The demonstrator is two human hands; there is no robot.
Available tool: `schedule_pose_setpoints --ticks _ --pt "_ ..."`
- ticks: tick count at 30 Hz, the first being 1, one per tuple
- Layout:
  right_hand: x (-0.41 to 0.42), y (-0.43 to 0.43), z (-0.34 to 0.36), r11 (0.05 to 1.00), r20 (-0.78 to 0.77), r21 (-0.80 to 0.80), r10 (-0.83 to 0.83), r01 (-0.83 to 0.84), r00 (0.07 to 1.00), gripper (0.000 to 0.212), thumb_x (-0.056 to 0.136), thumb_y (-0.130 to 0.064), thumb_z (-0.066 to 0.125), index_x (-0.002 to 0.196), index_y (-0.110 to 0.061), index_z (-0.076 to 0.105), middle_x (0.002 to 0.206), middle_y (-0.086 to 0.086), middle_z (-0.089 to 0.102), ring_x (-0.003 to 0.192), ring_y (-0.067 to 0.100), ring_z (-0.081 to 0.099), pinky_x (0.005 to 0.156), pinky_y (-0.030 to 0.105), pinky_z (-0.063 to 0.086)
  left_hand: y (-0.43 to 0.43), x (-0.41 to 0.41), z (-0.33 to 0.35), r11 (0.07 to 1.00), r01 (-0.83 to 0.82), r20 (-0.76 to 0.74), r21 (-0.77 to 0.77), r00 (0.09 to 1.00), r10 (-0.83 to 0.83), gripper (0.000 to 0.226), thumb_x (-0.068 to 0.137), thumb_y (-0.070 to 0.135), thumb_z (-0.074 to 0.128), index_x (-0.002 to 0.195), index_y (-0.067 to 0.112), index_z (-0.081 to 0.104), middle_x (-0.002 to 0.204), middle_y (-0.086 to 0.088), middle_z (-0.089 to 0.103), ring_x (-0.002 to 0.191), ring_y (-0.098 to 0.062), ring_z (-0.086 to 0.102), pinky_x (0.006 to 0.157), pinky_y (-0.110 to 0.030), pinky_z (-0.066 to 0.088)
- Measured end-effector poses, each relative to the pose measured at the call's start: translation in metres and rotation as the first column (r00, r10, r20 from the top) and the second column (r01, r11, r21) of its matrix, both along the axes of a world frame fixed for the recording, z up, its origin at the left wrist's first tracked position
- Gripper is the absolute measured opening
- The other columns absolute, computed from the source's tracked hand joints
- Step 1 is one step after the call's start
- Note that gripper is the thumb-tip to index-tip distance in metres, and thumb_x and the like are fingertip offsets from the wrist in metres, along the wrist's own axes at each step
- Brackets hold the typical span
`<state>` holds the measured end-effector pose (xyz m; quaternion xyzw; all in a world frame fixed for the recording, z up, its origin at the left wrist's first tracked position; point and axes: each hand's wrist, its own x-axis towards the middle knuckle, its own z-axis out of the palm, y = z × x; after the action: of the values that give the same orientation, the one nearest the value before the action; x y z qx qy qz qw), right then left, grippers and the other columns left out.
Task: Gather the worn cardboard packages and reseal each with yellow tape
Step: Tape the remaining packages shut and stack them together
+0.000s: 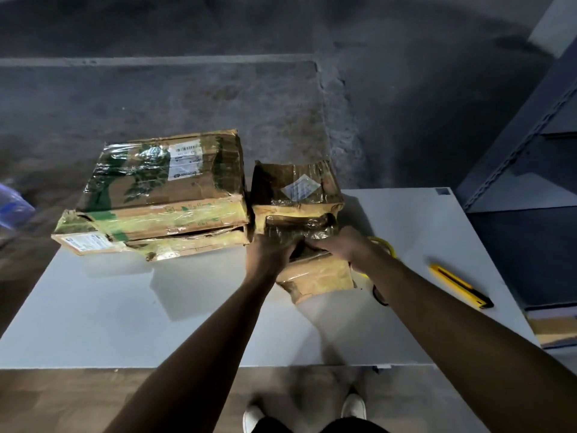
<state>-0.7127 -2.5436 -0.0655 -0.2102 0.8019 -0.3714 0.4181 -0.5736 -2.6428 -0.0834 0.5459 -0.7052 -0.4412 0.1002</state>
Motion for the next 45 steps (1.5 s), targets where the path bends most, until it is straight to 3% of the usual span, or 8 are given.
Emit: schedule_pose_setpoints --ticks 7,12,21,26,29,32,40,45 --pt "-0.009 0.02 -0.027 0.985 -0.272 -0.016 -0.171 0.173 0.947 0.04 0.094 -0.036 0.066 0.09 0.004 0.063 0.068 0.006 0.054 0.056 0.016 0.046 0.044 0.025 0.029 0.016 -0.016 0.002 0.994 -0.011 -0.041 -0.105 0.999 0.007 0.038 0.097 0.04 0.057 0.081 0.006 0.063 0.077 -0.01 0.067 0.067 -0.022 0.064 0.049 -0.028 0.046" --pt "0.012 0.022 -0.027 0.953 -0.092 -0.24 -0.212 0.185 0.973 0.033 0.099 -0.024 0.06 0.068 -0.016 0.053 0.061 -0.001 0.047 0.054 0.01 0.038 0.04 0.015 0.025 -0.001 -0.001 0.02 0.912 0.034 0.089 -0.409 0.996 0.002 0.062 0.102 0.052 0.039 0.075 0.002 0.064 0.066 -0.009 0.063 0.057 -0.023 0.055 0.049 -0.03 0.035" --pt "-0.002 0.016 -0.033 0.956 -0.301 -0.136 -0.291 0.261 0.908 0.034 0.095 -0.037 0.061 0.112 -0.007 0.059 0.108 0.015 0.066 0.097 0.033 0.06 0.08 0.041 0.051 0.005 0.001 0.01 0.923 0.132 -0.131 -0.362 0.973 -0.19 0.024 0.092 0.036 0.067 0.09 0.013 0.063 0.093 -0.006 0.065 0.081 -0.021 0.062 0.058 -0.019 0.041" --pt "-0.005 0.021 0.001 0.963 -0.099 -0.213 -0.192 0.167 0.976 0.054 0.091 -0.069 0.047 0.081 -0.02 0.066 0.083 0.001 0.069 0.086 0.019 0.063 0.081 0.036 0.049 0.016 0.006 -0.003 0.982 0.153 0.187 -0.113 0.974 -0.131 0.1 0.076 0.074 0.062 0.148 0.015 0.027 0.154 -0.02 0.022 0.142 -0.039 0.024 0.116 -0.058 0.024" --pt "-0.006 0.027 0.002 0.978 -0.098 -0.207 -0.027 0.006 0.995 0.041 0.088 -0.061 0.063 0.082 -0.02 0.067 0.073 -0.004 0.067 0.076 0.015 0.063 0.072 0.033 0.048 0.016 0.008 -0.005 0.968 0.034 0.139 0.247 0.988 -0.07 0.141 0.065 0.084 0.062 0.154 0.004 -0.011 0.161 -0.021 0.016 0.146 -0.039 0.023 0.118 -0.048 0.026" --pt "-0.005 0.023 -0.008 0.988 -0.202 -0.156 -0.038 0.006 0.979 0.034 0.087 -0.047 0.071 0.107 -0.019 0.065 0.095 -0.001 0.07 0.09 0.019 0.065 0.079 0.037 0.054 0.013 0.007 -0.011 0.975 -0.036 0.062 0.221 0.998 0.023 0.157 0.039 0.099 0.06 0.154 0.002 0.016 0.147 -0.016 0.046 0.129 -0.034 0.05 0.106 -0.046 0.047" --pt "0.036 0.017 -0.044 0.984 -0.338 0.111 -0.094 0.138 0.936 0.107 0.071 -0.076 0.067 0.139 -0.001 0.035 0.121 0.016 0.062 0.106 0.029 0.064 0.071 0.034 0.053 0.015 0.013 -0.015 0.987 0.111 0.306 -0.113 0.949 -0.072 0.133 0.067 0.08 0.064 0.153 -0.001 0.003 0.135 -0.025 0.054 0.122 -0.038 0.055 0.097 -0.044 0.048" --pt "0.03 0.005 -0.05 0.967 -0.468 0.168 -0.091 0.189 0.879 0.059 0.099 -0.054 0.046 0.13 -0.004 0.051 0.123 0.019 0.062 0.113 0.033 0.059 0.075 0.03 0.039 0.007 0.015 -0.03 0.974 -0.015 0.167 -0.226 0.985 0.054 0.061 0.095 0.043 0.061 0.137 0.003 0.041 0.106 -0.02 0.067 0.094 -0.036 0.062 0.069 -0.039 0.046"
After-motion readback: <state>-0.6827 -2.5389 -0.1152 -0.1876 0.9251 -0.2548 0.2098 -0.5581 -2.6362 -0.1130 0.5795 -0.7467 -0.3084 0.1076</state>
